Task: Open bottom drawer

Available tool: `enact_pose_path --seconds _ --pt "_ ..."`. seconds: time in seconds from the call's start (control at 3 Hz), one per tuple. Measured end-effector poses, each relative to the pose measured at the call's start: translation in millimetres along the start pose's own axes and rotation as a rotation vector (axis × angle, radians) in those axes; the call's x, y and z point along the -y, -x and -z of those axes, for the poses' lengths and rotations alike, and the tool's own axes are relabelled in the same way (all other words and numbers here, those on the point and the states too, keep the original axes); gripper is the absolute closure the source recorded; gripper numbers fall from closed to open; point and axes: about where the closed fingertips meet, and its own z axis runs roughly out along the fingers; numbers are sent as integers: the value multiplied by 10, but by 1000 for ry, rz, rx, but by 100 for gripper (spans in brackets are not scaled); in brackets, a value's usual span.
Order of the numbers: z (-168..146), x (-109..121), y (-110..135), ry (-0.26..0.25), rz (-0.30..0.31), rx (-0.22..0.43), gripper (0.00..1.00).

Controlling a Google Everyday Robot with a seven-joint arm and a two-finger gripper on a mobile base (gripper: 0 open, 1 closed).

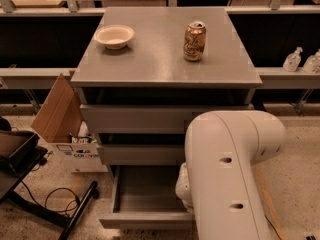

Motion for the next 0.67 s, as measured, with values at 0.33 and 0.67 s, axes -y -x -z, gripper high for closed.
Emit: enact_pose_path --seconds 0.33,0.67 --pt "-118 357 -274 -63 1 70 95" --pt "-396 611 -360 -97 28 147 100"
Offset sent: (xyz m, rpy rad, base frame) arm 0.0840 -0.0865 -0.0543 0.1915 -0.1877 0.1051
